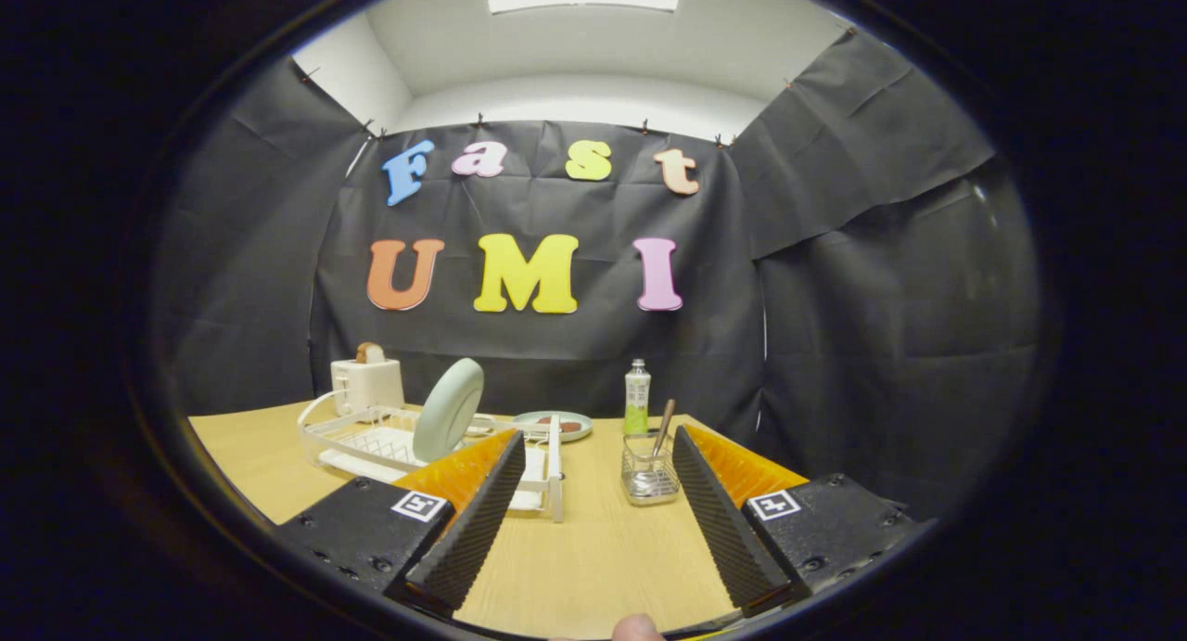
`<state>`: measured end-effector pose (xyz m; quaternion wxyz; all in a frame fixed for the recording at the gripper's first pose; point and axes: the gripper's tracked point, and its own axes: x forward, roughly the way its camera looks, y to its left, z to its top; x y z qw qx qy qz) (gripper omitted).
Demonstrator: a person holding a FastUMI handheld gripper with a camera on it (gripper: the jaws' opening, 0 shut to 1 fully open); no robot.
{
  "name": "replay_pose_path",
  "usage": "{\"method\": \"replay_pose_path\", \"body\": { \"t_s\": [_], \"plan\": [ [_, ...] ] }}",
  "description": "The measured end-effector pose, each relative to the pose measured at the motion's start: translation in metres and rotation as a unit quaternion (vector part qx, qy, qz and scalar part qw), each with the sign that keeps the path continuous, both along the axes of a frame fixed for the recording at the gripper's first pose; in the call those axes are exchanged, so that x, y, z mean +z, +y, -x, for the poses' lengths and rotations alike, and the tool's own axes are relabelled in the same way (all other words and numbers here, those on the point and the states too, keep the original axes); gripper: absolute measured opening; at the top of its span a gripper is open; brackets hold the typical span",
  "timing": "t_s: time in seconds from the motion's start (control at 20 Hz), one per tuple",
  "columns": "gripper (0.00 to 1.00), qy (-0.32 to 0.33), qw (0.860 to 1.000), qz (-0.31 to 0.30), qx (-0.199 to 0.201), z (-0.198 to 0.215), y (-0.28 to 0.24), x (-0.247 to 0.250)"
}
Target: Take the plate from the dish rack, then take the spoon from the basket and place it into the plate.
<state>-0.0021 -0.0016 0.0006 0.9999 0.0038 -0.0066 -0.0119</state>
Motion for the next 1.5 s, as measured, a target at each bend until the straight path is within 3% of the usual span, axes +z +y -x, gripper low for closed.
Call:
{"method": "replay_pose_path", "body": {
  "t_s": [0.55, 0.75, 1.2, 1.5],
  "plan": [
    [1.00, 0.003, 1.000, 0.009, -0.010, -0.008, 0.000, 0.002],
    [1.00, -0.007, 1.000, -0.001, 0.010, -0.024, 0.022, 0.025],
    [1.00, 0.054, 0.992, 0.032, 0.106, -0.118, 0.101, 0.118],
    [1.00, 0.166, 0.975, 0.055, 0.140, -0.189, 0.160, 0.121]
  ]
}}
